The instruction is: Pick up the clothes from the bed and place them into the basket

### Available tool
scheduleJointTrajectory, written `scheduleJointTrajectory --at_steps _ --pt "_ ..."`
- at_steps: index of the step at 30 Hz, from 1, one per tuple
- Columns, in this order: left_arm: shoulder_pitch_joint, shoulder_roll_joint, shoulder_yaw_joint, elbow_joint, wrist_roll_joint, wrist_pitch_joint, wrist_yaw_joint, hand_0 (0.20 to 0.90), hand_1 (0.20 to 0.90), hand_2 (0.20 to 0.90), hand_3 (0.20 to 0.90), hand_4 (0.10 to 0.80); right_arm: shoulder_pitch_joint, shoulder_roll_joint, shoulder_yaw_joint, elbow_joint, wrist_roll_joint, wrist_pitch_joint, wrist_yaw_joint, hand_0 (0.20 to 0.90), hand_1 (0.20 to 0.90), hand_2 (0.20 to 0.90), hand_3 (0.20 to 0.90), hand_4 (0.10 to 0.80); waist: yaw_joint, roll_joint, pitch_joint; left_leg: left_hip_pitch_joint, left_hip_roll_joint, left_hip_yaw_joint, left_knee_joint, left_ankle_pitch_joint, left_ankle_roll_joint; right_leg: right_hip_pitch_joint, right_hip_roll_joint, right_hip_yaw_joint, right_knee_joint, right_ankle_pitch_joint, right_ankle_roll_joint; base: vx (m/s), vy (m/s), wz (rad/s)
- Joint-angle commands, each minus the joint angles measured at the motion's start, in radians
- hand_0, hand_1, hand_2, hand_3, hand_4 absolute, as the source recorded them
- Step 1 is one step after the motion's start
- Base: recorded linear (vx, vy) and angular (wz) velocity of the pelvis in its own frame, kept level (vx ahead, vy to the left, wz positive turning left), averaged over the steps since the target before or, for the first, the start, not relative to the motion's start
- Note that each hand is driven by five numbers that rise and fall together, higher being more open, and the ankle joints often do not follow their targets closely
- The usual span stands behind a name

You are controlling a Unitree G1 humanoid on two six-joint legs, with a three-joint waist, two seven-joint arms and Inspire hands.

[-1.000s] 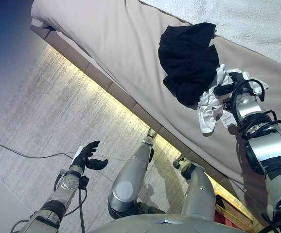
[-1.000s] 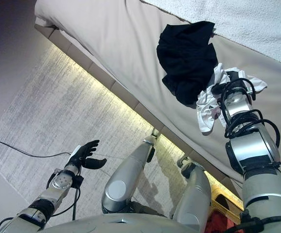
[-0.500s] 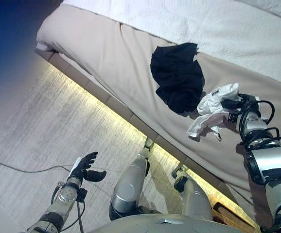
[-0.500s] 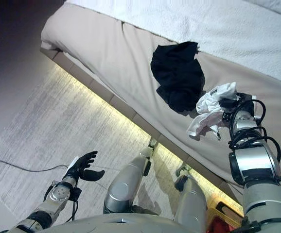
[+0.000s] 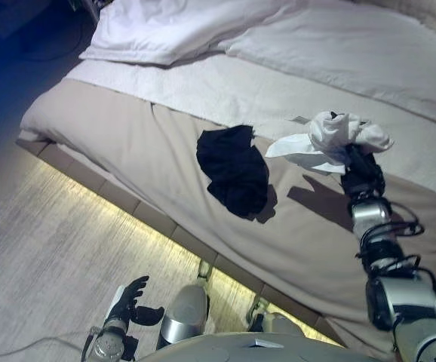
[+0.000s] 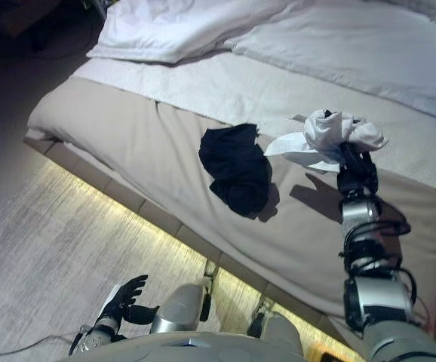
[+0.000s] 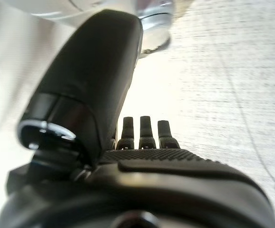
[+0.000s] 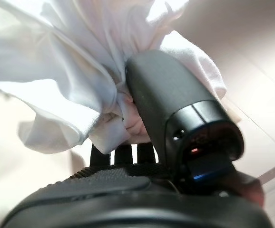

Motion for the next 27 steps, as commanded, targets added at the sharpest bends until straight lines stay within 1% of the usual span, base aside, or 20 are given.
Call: scheduleJointTrajectory --at_steps 1,4,5,9,12,13,15,17,18,19,20,21,22,23,24,25,26,27 --pt "0.011 0.001 -0.011 0.062 0.042 -0.089 0.038 0.900 0.900 0.900 0.900 0.800 0.009 -0.016 -0.033 -0.209 0.131 -0.101 0.168 0.300 0.300 0.300 0.200 0.100 -0.034 -0.016 -0.082 0.016 0.028 0.001 -0.027 0.047 -0.014 0.092 0.000 0.015 -0.022 0.036 0.033 -0.003 0.010 -0.18" --pt "0.025 -0.012 -0.008 0.066 0.054 -0.100 0.046 0.900 0.900 0.900 0.900 0.800 0.080 0.025 -0.057 -0.309 0.193 -0.093 0.237 0.300 0.300 0.300 0.200 0.100 -0.062 -0.017 -0.101 0.052 0.033 0.015 -0.049 0.043 -0.013 0.108 0.008 0.035 -0.049 0.047 0.035 -0.012 0.002 -0.04" --pt "0.028 -0.014 -0.008 0.064 0.059 -0.103 0.047 0.900 0.900 0.900 0.900 0.800 0.099 0.038 -0.059 -0.343 0.210 -0.097 0.244 0.300 0.300 0.300 0.200 0.100 -0.068 -0.018 -0.105 0.063 0.034 0.018 -0.056 0.042 -0.013 0.113 0.010 0.040 -0.058 0.051 0.036 -0.022 -0.011 -0.16" --pt "0.043 -0.021 -0.004 0.047 0.084 -0.123 0.049 0.900 0.900 0.900 0.900 0.800 0.177 0.075 -0.068 -0.431 0.213 -0.118 0.248 0.300 0.300 0.300 0.200 0.100 -0.095 -0.022 -0.114 0.086 0.039 0.029 -0.057 0.033 -0.012 0.125 0.014 0.058 -0.072 0.058 0.037 -0.051 0.004 -0.13" --pt "0.050 -0.029 0.000 0.034 0.099 -0.122 0.049 0.900 0.900 0.900 0.900 0.800 0.227 0.100 -0.074 -0.471 0.224 -0.140 0.238 0.300 0.300 0.300 0.200 0.100 -0.114 -0.028 -0.113 0.092 0.036 0.028 -0.025 0.014 -0.013 0.132 0.007 0.071 -0.073 0.064 0.038 -0.055 0.046 -0.10" --pt "0.053 -0.034 -0.002 0.034 0.105 -0.123 0.051 0.900 0.900 0.900 0.900 0.800 0.240 0.108 -0.073 -0.476 0.239 -0.147 0.232 0.300 0.300 0.300 0.200 0.100 -0.117 -0.030 -0.112 0.092 0.033 0.013 -0.009 0.006 -0.012 0.134 0.003 0.080 -0.071 0.066 0.038 -0.047 0.088 -0.13" --pt "0.063 -0.046 -0.005 0.027 0.107 -0.126 0.060 0.900 0.900 0.900 0.900 0.800 0.257 0.126 -0.061 -0.479 0.243 -0.160 0.223 0.300 0.300 0.300 0.200 0.100 -0.111 -0.036 -0.110 0.094 0.018 -0.060 0.016 -0.011 -0.005 0.134 -0.003 0.109 -0.066 0.071 0.041 -0.029 0.097 -0.27" --pt "0.083 -0.063 0.002 0.015 0.088 -0.132 0.069 0.900 0.900 0.900 0.900 0.800 0.273 0.156 -0.033 -0.460 0.273 -0.179 0.214 0.300 0.300 0.300 0.200 0.100 -0.097 -0.039 -0.103 0.107 -0.014 -0.173 0.039 -0.041 0.015 0.138 -0.009 0.171 -0.068 0.077 0.046 -0.034 0.129 -0.64" --pt "0.080 -0.069 0.000 0.002 0.079 -0.117 0.067 0.900 0.900 0.900 0.900 0.800 0.272 0.170 -0.021 -0.446 0.270 -0.191 0.202 0.300 0.300 0.300 0.200 0.100 -0.093 -0.038 -0.101 0.114 -0.025 -0.198 0.042 -0.052 0.024 0.140 -0.012 0.196 -0.071 0.081 0.050 -0.065 0.163 -0.85" --pt "0.065 -0.065 -0.003 -0.018 0.068 -0.087 0.051 0.900 0.900 0.900 0.900 0.800 0.270 0.180 -0.007 -0.434 0.273 -0.231 0.163 0.300 0.300 0.300 0.200 0.100 -0.096 -0.035 -0.100 0.121 -0.029 -0.196 0.044 -0.062 0.030 0.141 -0.017 0.215 -0.073 0.083 0.055 -0.084 0.202 -0.98" --pt "0.026 -0.053 -0.009 -0.034 0.044 -0.040 0.019 0.900 0.900 0.900 0.900 0.800 0.275 0.192 0.002 -0.422 0.258 -0.271 0.105 0.300 0.300 0.300 0.200 0.100 -0.111 -0.027 -0.105 0.130 -0.027 -0.168 0.040 -0.070 0.035 0.137 -0.033 0.221 -0.071 0.091 0.070 -0.085 0.215 -1.28" --pt "0.005 -0.046 -0.011 -0.042 0.039 -0.019 0.002 0.900 0.900 0.900 0.900 0.800 0.279 0.198 0.005 -0.418 0.237 -0.293 0.064 0.300 0.300 0.300 0.200 0.100 -0.118 -0.023 -0.106 0.135 -0.023 -0.153 0.035 -0.073 0.037 0.134 -0.041 0.225 -0.067 0.093 0.078 -0.116 0.273 -1.34" --pt "-0.044 -0.029 -0.021 -0.062 0.012 0.039 -0.029 0.900 0.900 0.900 0.900 0.800 0.296 0.209 0.010 -0.403 0.195 -0.333 0.018 0.300 0.300 0.300 0.200 0.100 -0.143 -0.016 -0.109 0.150 -0.022 -0.130 0.006 -0.064 0.048 0.110 -0.068 0.229 -0.048 0.109 0.104 -0.090 0.233 -1.00" --pt "-0.060 -0.021 -0.027 -0.070 -0.001 0.060 -0.039 0.900 0.900 0.900 0.900 0.800 0.305 0.215 0.011 -0.398 0.179 -0.349 -0.001 0.300 0.300 0.300 0.200 0.100 -0.154 -0.014 -0.112 0.156 -0.025 -0.121 -0.007 -0.063 0.052 0.101 -0.078 0.233 -0.041 0.114 0.114 -0.100 0.271 -0.59" --pt "-0.087 -0.007 -0.041 -0.080 -0.022 0.089 -0.054 0.900 0.900 0.900 0.900 0.800 0.329 0.227 0.007 -0.394 0.156 -0.367 -0.044 0.300 0.300 0.300 0.200 0.100 -0.172 -0.009 -0.113 0.167 -0.032 -0.103 -0.034 -0.057 0.062 0.086 -0.094 0.242 -0.029 0.124 0.131 -0.054 0.177 -0.30" --pt "-0.097 -0.002 -0.047 -0.081 -0.026 0.096 -0.059 0.900 0.900 0.900 0.900 0.800 0.339 0.230 0.003 -0.394 0.157 -0.372 -0.054 0.300 0.300 0.300 0.200 0.100 -0.179 -0.008 -0.112 0.169 -0.036 -0.099 -0.043 -0.055 0.066 0.078 -0.103 0.244 -0.024 0.133 0.138 -0.081 0.187 -0.50" --pt "-0.115 0.007 -0.059 -0.083 -0.024 0.111 -0.066 0.900 0.900 0.900 0.900 0.800 0.356 0.234 -0.008 -0.388 0.154 -0.389 -0.075 0.300 0.300 0.300 0.200 0.100 -0.190 -0.009 -0.108 0.172 -0.047 -0.095 -0.056 -0.054 0.073 0.057 -0.128 0.246 -0.016 0.163 0.152 -0.103 0.134 -0.56" --pt "-0.130 0.018 -0.070 -0.084 -0.020 0.129 -0.068 0.900 0.900 0.900 0.900 0.800 0.370 0.231 -0.019 -0.378 0.149 -0.395 -0.096 0.300 0.300 0.300 0.200 0.100 -0.199 -0.013 -0.101 0.175 -0.062 -0.089 -0.063 -0.060 0.077 0.023 -0.166 0.235 -0.007 0.214 0.165 -0.106 0.168 -0.59"
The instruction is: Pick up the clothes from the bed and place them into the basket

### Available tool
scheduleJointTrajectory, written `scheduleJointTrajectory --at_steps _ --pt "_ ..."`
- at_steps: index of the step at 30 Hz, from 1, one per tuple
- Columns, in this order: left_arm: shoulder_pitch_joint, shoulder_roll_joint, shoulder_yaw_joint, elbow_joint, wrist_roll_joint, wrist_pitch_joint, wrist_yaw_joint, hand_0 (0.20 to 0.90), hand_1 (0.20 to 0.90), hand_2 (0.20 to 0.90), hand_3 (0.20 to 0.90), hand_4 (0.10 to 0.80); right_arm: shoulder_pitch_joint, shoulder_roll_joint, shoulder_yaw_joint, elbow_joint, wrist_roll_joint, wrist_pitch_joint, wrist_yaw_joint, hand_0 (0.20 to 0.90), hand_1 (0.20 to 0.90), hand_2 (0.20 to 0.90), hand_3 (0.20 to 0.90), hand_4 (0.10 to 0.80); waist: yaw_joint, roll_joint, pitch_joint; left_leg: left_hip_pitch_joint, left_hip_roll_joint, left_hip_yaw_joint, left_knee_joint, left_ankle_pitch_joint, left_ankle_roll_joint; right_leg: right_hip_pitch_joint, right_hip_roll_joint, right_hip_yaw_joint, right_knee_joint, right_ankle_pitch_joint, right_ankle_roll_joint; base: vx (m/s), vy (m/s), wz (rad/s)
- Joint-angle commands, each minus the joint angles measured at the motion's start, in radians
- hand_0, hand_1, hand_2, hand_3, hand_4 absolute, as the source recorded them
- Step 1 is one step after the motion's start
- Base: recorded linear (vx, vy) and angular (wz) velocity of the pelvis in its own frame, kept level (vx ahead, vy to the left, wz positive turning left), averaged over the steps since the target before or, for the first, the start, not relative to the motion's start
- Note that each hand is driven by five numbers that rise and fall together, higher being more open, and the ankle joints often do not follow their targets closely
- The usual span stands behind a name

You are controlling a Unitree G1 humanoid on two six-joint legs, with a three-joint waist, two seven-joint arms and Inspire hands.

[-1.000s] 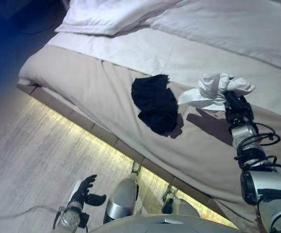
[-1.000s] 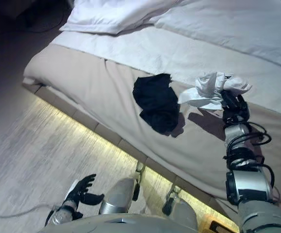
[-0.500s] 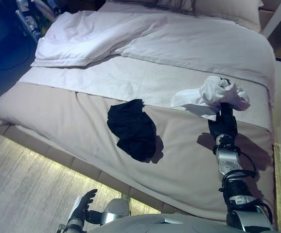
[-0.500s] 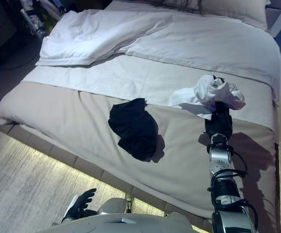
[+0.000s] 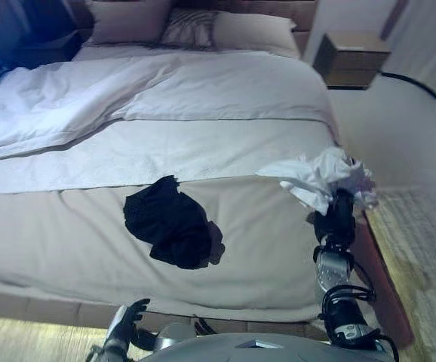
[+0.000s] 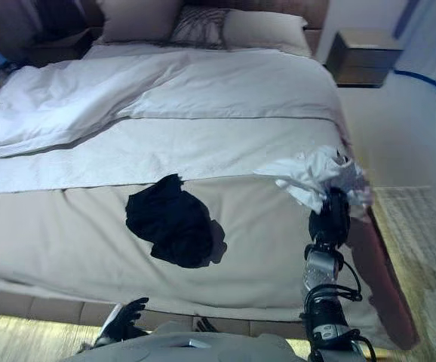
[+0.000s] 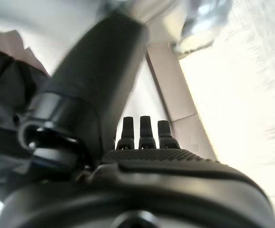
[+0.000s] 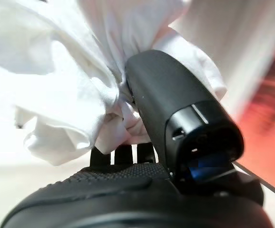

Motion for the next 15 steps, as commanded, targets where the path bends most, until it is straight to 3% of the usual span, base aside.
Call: scheduleJointTrajectory --at_steps 1,2,3,4,5,7,9,12,13,14,15 --pt "-0.089 0.005 -0.041 -0.026 -0.023 0.012 -0.017 0.900 0.900 0.900 0.900 0.800 -0.002 -0.066 -0.058 -0.097 -0.074 -0.082 -0.016 0.300 0.300 0.300 0.200 0.100 -0.036 0.040 -0.012 -0.036 -0.035 -0.036 0.009 -0.066 0.023 -0.080 -0.164 -0.094 0.098 0.160 0.126 -0.104 0.154 -0.44" --pt "-0.090 0.007 -0.042 -0.016 -0.014 0.016 -0.015 0.900 0.900 0.900 0.900 0.800 -0.004 -0.075 -0.068 -0.076 -0.079 -0.075 -0.023 0.300 0.300 0.300 0.200 0.100 -0.034 0.041 -0.011 -0.034 -0.041 -0.023 0.005 -0.068 0.022 -0.093 -0.172 -0.125 0.107 0.170 0.127 -0.135 0.183 -0.37" --pt "-0.078 0.008 -0.030 -0.007 -0.003 0.023 -0.009 0.900 0.900 0.900 0.900 0.800 -0.013 -0.087 -0.073 -0.040 -0.108 -0.059 -0.063 0.300 0.300 0.300 0.200 0.100 -0.027 0.041 -0.012 -0.027 -0.049 0.010 0.005 -0.078 0.018 -0.112 -0.186 -0.197 0.120 0.199 0.131 -0.129 0.124 -0.38" --pt "-0.076 0.008 -0.028 -0.007 -0.007 0.024 -0.006 0.900 0.900 0.900 0.900 0.800 -0.016 -0.088 -0.072 -0.036 -0.113 -0.053 -0.064 0.300 0.300 0.300 0.200 0.100 -0.024 0.042 -0.012 -0.027 -0.049 0.017 0.005 -0.079 0.019 -0.114 -0.187 -0.206 0.123 0.201 0.132 -0.197 0.125 -0.63" --pt "-0.067 0.012 -0.021 -0.006 -0.022 0.026 0.001 0.900 0.900 0.900 0.900 0.800 -0.027 -0.091 -0.067 -0.010 -0.126 -0.039 -0.081 0.300 0.300 0.300 0.200 0.100 -0.014 0.047 -0.015 -0.028 -0.048 0.046 0.005 -0.081 0.022 -0.124 -0.193 -0.258 0.150 0.204 0.131 -0.244 0.093 -1.19" --pt "-0.069 0.023 -0.012 -0.003 -0.047 0.026 0.004 0.900 0.900 0.900 0.900 0.800 -0.043 -0.094 -0.062 0.062 -0.155 -0.041 -0.119 0.300 0.300 0.300 0.200 0.100 0.013 0.068 -0.025 -0.046 -0.033 0.101 0.005 -0.068 0.040 -0.119 -0.194 -0.297 0.269 0.155 0.110 -0.317 0.077 -1.53" --pt "-0.080 0.023 -0.012 0.002 -0.066 0.029 0.009 0.900 0.900 0.900 0.900 0.800 -0.048 -0.096 -0.062 0.102 -0.167 -0.055 -0.134 0.300 0.300 0.300 0.200 0.100 0.029 0.078 -0.035 -0.072 -0.024 0.126 0.005 -0.046 0.050 -0.095 -0.189 -0.322 0.313 0.122 0.088 -0.224 0.009 -0.79" --pt "-0.096 0.010 -0.008 0.020 -0.104 0.037 0.008 0.900 0.900 0.900 0.900 0.800 -0.079 -0.094 -0.065 0.196 -0.218 -0.069 -0.150 0.300 0.300 0.300 0.200 0.100 0.092 0.082 -0.056 -0.113 0.001 0.222 0.017 -0.036 0.058 0.003 -0.213 -0.436 0.383 0.044 0.072 -0.227 -0.030 -0.61" --pt "-0.097 0.005 -0.009 0.022 -0.104 0.033 0.009 0.900 0.900 0.900 0.900 0.800 -0.089 -0.088 -0.067 0.212 -0.247 -0.074 -0.174 0.300 0.300 0.300 0.200 0.100 0.107 0.077 -0.061 -0.125 0.005 0.243 0.020 -0.031 0.056 0.033 -0.208 -0.458 0.368 0.028 0.072 -0.175 -0.188 -0.90" --pt "-0.092 -0.003 -0.011 0.021 -0.114 0.026 0.018 0.900 0.900 0.900 0.900 0.800 -0.111 -0.084 -0.067 0.251 -0.278 -0.069 -0.199 0.300 0.300 0.300 0.200 0.100 0.138 0.055 -0.072 -0.138 0.008 0.271 0.021 -0.030 0.041 0.110 -0.168 -0.484 0.280 -0.042 0.081 -0.139 -0.216 -0.87" --pt "-0.092 -0.007 -0.010 0.021 -0.116 0.024 0.024 0.900 0.900 0.900 0.900 0.800 -0.116 -0.081 -0.066 0.261 -0.292 -0.069 -0.204 0.300 0.300 0.300 0.200 0.100 0.146 0.048 -0.072 -0.149 0.014 0.281 0.022 -0.021 0.032 0.132 -0.145 -0.487 0.229 -0.059 0.076 -0.110 -0.239 -1.04"
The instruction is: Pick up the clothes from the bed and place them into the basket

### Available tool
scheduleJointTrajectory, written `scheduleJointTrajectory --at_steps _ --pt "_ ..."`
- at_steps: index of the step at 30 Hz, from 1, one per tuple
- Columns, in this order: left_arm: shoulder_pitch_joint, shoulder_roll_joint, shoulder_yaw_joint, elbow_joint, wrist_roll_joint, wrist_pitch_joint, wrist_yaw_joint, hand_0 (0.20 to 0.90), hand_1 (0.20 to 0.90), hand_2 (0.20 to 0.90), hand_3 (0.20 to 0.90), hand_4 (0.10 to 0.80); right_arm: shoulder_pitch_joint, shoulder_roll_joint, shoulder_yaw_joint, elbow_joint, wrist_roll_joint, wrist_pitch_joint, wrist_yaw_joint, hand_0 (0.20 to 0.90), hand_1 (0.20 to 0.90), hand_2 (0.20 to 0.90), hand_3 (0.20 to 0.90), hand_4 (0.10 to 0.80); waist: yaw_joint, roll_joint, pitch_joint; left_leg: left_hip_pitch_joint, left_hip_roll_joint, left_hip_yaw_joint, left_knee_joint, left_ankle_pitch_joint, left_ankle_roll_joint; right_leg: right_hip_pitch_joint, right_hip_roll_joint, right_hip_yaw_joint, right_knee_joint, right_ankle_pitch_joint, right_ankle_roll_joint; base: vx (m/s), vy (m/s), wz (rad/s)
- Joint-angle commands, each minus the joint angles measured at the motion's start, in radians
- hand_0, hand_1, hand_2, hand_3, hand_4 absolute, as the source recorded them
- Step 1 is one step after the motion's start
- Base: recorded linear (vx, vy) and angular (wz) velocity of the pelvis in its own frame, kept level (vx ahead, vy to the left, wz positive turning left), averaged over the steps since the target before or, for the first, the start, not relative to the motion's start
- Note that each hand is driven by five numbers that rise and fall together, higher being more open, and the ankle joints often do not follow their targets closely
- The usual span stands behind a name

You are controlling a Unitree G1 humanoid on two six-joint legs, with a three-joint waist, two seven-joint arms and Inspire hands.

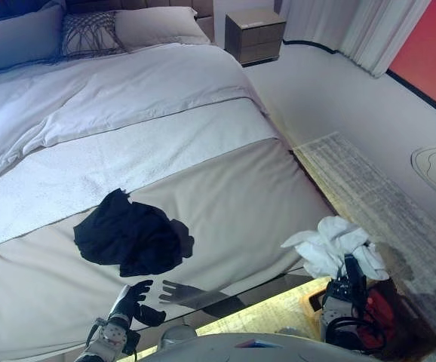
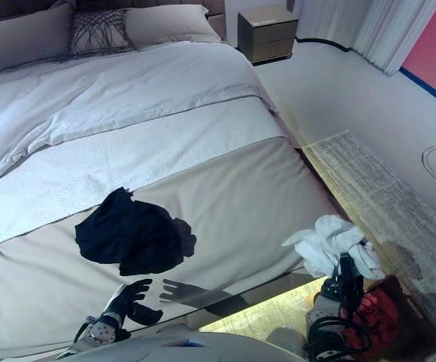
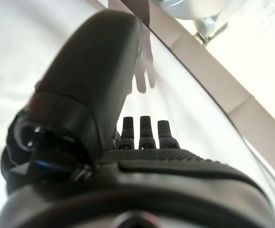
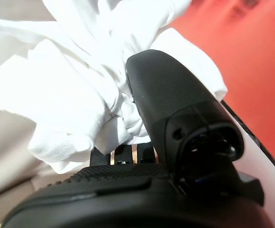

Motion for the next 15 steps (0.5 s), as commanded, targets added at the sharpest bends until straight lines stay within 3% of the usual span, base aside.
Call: scheduleJointTrajectory --at_steps 1,2,5,7,9,10,11,15 --pt "-0.036 0.003 0.035 -0.008 -0.037 -0.044 0.038 0.900 0.900 0.900 0.900 0.800 -0.122 -0.065 -0.010 -0.051 -0.144 -0.069 -0.007 0.300 0.300 0.300 0.200 0.100 0.067 0.024 -0.035 -0.068 -0.043 0.013 -0.061 0.047 0.002 0.253 0.037 -0.046 -0.131 -0.060 0.089 -0.127 -0.339 -1.42" --pt "-0.034 -0.011 0.043 -0.013 -0.027 -0.046 0.055 0.900 0.900 0.900 0.900 0.800 -0.134 -0.064 -0.001 -0.020 -0.144 -0.053 -0.015 0.300 0.300 0.300 0.200 0.100 0.076 0.003 -0.028 -0.118 -0.016 0.025 -0.031 0.072 -0.026 0.277 0.090 -0.015 -0.240 -0.066 0.086 -0.139 -0.390 -1.64" --pt "-0.035 -0.016 0.045 -0.030 -0.016 -0.055 0.044 0.900 0.900 0.900 0.900 0.800 -0.139 -0.068 0.017 -0.005 -0.152 -0.062 -0.060 0.300 0.300 0.300 0.200 0.100 0.082 -0.003 -0.014 -0.162 0.009 0.041 -0.004 0.107 -0.032 0.267 0.109 -0.023 -0.276 -0.035 0.074 -0.136 -0.233 -1.07" --pt "-0.036 -0.018 0.040 -0.029 -0.009 -0.067 0.035 0.900 0.900 0.900 0.900 0.800 -0.139 -0.080 0.016 0.034 -0.136 -0.070 -0.069 0.300 0.300 0.300 0.200 0.100 0.085 -0.002 -0.011 -0.173 0.016 0.022 -0.007 0.119 -0.043 0.257 0.125 -0.025 -0.287 -0.031 0.067 -0.075 -0.180 -0.59" --pt "-0.023 -0.023 0.037 -0.030 -0.007 -0.088 0.031 0.900 0.900 0.900 0.900 0.800 -0.139 -0.087 0.011 0.081 -0.127 -0.080 -0.087 0.300 0.300 0.300 0.200 0.100 0.101 0.003 0.000 -0.179 -0.011 -0.060 0.008 0.115 -0.043 0.248 0.135 0.000 -0.288 -0.026 0.055 0.021 -0.096 -0.13" --pt "-0.013 -0.026 0.040 -0.029 -0.021 -0.097 0.035 0.900 0.900 0.900 0.900 0.800 -0.140 -0.091 0.013 0.100 -0.142 -0.074 -0.095 0.300 0.300 0.300 0.200 0.100 0.118 0.006 0.004 -0.178 -0.043 -0.145 0.012 0.107 -0.038 0.242 0.138 0.026 -0.282 -0.028 0.050 0.023 -0.059 -0.54" --pt "0.011 -0.031 0.064 -0.023 -0.036 -0.123 0.036 0.900 0.900 0.900 0.900 0.800 -0.149 -0.089 0.029 0.126 -0.161 -0.070 -0.119 0.300 0.300 0.300 0.200 0.100 0.150 0.015 0.007 -0.165 -0.075 -0.277 -0.001 0.106 -0.035 0.223 0.145 0.063 -0.264 -0.039 0.039 0.008 -0.043 -0.69" --pt "0.034 -0.031 0.083 -0.013 0.018 -0.140 0.013 0.900 0.900 0.900 0.900 0.800 -0.149 -0.105 0.037 0.199 -0.147 -0.058 -0.128 0.300 0.300 0.300 0.200 0.100 0.160 0.029 0.001 -0.156 -0.074 -0.290 0.017 0.098 -0.043 0.207 0.139 0.060 -0.271 -0.027 0.030 0.029 -0.005 -0.83"
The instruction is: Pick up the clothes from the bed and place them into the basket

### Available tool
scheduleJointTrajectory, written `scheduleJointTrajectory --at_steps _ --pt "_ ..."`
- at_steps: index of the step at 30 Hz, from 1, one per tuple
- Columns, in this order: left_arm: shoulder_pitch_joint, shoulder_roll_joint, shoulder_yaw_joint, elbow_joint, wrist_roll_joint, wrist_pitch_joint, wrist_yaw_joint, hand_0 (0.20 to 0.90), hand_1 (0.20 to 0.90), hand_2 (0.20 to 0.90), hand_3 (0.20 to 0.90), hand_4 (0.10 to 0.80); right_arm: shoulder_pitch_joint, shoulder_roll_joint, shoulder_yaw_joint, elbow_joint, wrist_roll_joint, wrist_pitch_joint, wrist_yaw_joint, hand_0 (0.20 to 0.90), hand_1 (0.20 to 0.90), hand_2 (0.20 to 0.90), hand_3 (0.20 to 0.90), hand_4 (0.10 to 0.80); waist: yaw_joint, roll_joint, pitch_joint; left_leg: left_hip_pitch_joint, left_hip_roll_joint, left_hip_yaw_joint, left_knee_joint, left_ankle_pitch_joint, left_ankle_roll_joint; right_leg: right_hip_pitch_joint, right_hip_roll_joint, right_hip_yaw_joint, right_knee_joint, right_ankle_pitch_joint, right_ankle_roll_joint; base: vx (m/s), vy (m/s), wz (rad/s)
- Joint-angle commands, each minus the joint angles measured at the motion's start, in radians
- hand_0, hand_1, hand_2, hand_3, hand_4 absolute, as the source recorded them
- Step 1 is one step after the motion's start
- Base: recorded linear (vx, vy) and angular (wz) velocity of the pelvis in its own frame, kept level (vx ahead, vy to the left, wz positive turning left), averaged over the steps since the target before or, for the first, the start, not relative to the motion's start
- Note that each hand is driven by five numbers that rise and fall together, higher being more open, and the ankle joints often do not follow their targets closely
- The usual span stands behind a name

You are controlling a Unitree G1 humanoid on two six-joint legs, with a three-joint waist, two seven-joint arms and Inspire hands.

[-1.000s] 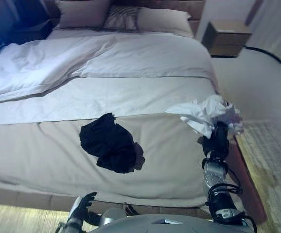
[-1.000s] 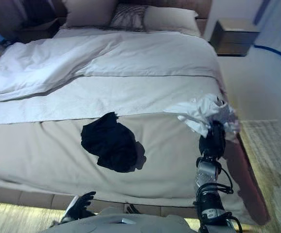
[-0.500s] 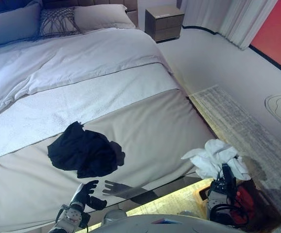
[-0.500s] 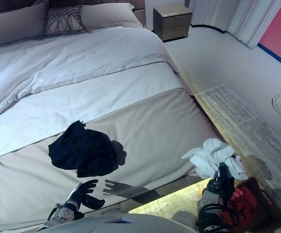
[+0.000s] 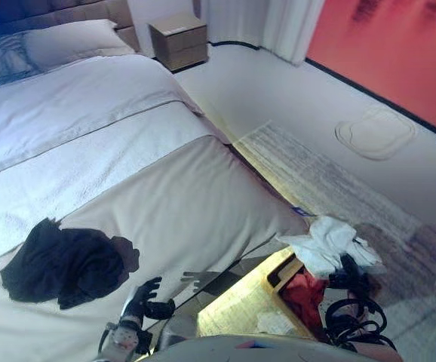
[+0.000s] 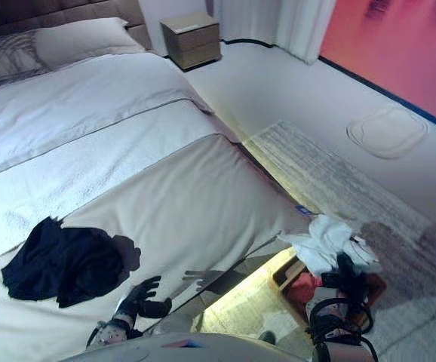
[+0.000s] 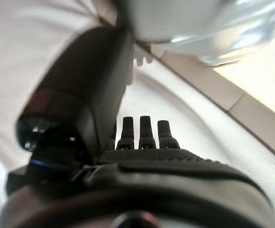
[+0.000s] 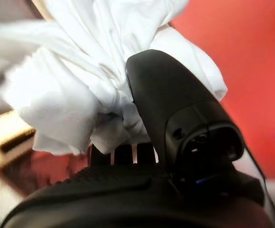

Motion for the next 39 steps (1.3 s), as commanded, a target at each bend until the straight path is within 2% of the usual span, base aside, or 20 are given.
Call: scheduleJointTrajectory --at_steps 1,10,18,19,20,21,39 --pt "-0.042 0.043 -0.001 0.032 0.031 -0.074 0.012 0.900 0.900 0.900 0.900 0.800 -0.049 -0.045 0.014 -0.033 -0.041 -0.059 0.013 0.300 0.300 0.300 0.200 0.100 0.049 0.030 -0.003 -0.129 -0.005 -0.022 0.043 0.026 -0.013 0.115 -0.019 -0.076 0.048 -0.066 0.051 0.039 0.013 0.05" --pt "-0.045 0.058 -0.005 0.085 0.054 -0.096 0.018 0.900 0.900 0.900 0.900 0.800 -0.072 -0.115 -0.022 0.037 -0.021 -0.056 0.053 0.300 0.300 0.300 0.200 0.100 0.064 0.059 -0.001 -0.140 -0.018 -0.063 0.003 0.058 -0.038 0.115 -0.013 -0.097 0.033 -0.074 0.045 0.015 -0.025 0.10" --pt "-0.022 0.044 -0.024 0.077 0.051 -0.111 0.004 0.900 0.900 0.900 0.900 0.800 -0.092 -0.158 -0.044 0.037 -0.053 -0.031 0.054 0.300 0.300 0.300 0.200 0.100 0.067 0.071 0.008 -0.154 -0.016 -0.068 -0.003 0.072 -0.052 0.111 -0.006 -0.103 0.027 -0.076 0.038 0.000 -0.013 0.02" --pt "-0.021 0.044 -0.025 0.076 0.051 -0.110 0.005 0.900 0.900 0.900 0.900 0.800 -0.095 -0.162 -0.046 0.039 -0.056 -0.027 0.051 0.420 0.420 0.420 0.340 0.240 0.068 0.072 0.009 -0.157 -0.015 -0.068 -0.002 0.073 -0.054 0.112 -0.006 -0.105 0.027 -0.077 0.037 -0.006 -0.021 0.06" --pt "-0.018 0.044 -0.025 0.076 0.053 -0.111 0.007 0.900 0.900 0.900 0.900 0.800 -0.097 -0.165 -0.048 0.042 -0.063 -0.024 0.046 0.702 0.702 0.702 0.669 0.569 0.069 0.072 0.010 -0.159 -0.013 -0.069 0.000 0.074 -0.056 0.113 -0.005 -0.106 0.026 -0.077 0.037 0.003 -0.016 0.04" --pt "-0.017 0.044 -0.025 0.078 0.053 -0.112 0.007 0.900 0.900 0.900 0.900 0.800 -0.097 -0.166 -0.048 0.045 -0.064 -0.023 0.047 0.900 0.900 0.900 0.900 0.800 0.070 0.073 0.010 -0.159 -0.013 -0.069 0.001 0.074 -0.057 0.113 -0.005 -0.106 0.026 -0.077 0.036 0.000 0.000 0.00" --pt "-0.016 0.043 -0.022 0.097 0.041 -0.117 0.009 0.900 0.900 0.900 0.900 0.800 -0.084 -0.149 -0.028 0.108 -0.083 0.014 0.048 0.900 0.900 0.900 0.900 0.800 0.066 0.080 0.009 -0.137 -0.009 -0.066 -0.004 0.078 -0.063 0.135 0.005 -0.114 0.031 -0.092 0.026 0.000 0.000 0.00"
